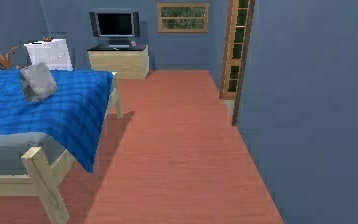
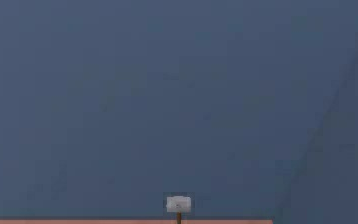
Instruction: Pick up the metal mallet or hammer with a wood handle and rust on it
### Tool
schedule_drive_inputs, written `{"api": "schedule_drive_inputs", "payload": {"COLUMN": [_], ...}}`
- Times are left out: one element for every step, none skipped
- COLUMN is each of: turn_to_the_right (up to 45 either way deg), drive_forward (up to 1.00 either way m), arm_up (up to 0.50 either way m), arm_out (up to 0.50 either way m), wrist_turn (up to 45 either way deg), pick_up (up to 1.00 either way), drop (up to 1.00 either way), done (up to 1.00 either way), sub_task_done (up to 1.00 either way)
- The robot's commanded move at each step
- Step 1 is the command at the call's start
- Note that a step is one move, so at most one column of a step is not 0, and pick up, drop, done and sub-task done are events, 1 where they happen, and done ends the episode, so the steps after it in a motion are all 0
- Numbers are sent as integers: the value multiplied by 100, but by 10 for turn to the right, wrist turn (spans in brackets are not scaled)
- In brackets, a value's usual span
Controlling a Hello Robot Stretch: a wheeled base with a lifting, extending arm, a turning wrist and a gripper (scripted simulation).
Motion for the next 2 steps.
{"api": "schedule_drive_inputs", "payload": {"turn_to_the_right": [0,0], "drive_forward": [0,0], "arm_up": [32,0], "arm_out": [0,40], "wrist_turn": [0,0], "pick_up": [0,0], "drop": [0,0], "done": [0,0], "sub_task_done": [0,0]}}
